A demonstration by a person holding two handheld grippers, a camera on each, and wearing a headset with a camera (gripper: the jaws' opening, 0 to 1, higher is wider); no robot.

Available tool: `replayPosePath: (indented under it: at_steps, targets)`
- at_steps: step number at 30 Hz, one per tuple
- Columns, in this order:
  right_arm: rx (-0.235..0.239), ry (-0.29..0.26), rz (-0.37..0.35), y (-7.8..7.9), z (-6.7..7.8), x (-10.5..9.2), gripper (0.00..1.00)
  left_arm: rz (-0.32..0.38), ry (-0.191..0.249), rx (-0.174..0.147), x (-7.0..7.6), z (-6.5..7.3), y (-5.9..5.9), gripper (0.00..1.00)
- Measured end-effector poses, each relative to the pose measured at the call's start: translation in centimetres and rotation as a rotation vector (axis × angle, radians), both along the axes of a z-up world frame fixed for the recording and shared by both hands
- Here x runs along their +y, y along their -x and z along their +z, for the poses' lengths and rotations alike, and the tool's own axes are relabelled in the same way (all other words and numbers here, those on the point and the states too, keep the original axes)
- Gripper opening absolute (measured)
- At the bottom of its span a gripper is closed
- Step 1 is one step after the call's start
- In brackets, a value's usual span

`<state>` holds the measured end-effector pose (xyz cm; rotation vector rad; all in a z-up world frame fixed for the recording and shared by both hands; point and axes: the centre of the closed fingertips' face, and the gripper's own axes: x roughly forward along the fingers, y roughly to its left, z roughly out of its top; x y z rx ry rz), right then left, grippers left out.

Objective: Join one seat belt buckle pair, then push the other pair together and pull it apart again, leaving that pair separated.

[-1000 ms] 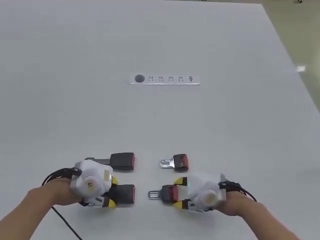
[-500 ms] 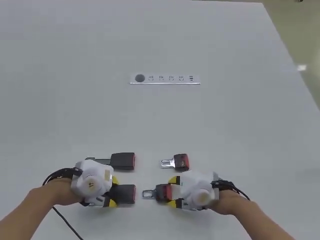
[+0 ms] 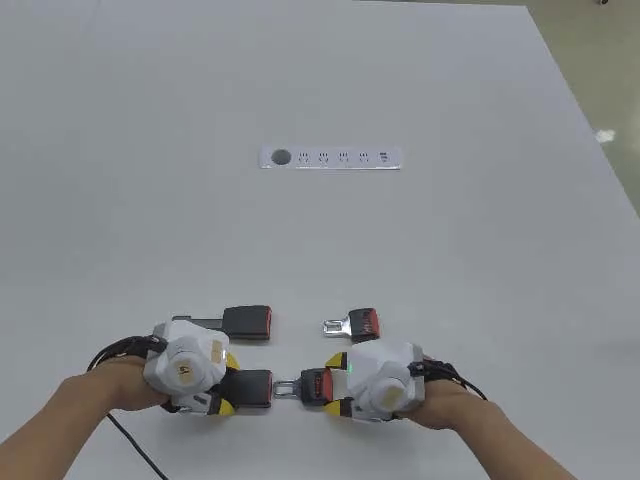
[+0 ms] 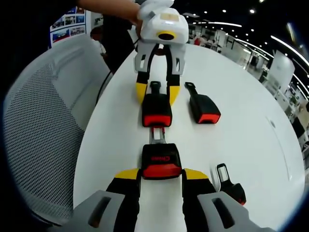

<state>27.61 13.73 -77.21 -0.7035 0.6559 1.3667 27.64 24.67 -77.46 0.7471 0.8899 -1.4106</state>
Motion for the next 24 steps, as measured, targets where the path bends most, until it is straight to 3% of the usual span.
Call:
replayPosePath:
  at_steps: [11,24]
  targets:
    - [0.016,-0.019,-0.021,0.0,-0.4,1.5,0.30,0.000,0.003,-0.005,0.0,-0.2,0.0,0.32]
    - [0.014,-0.039,-0.056,-0.1,-0.2,1.3,0.28,0.020,0.008,-0.021,-0.3,0.1,0.0,0.32]
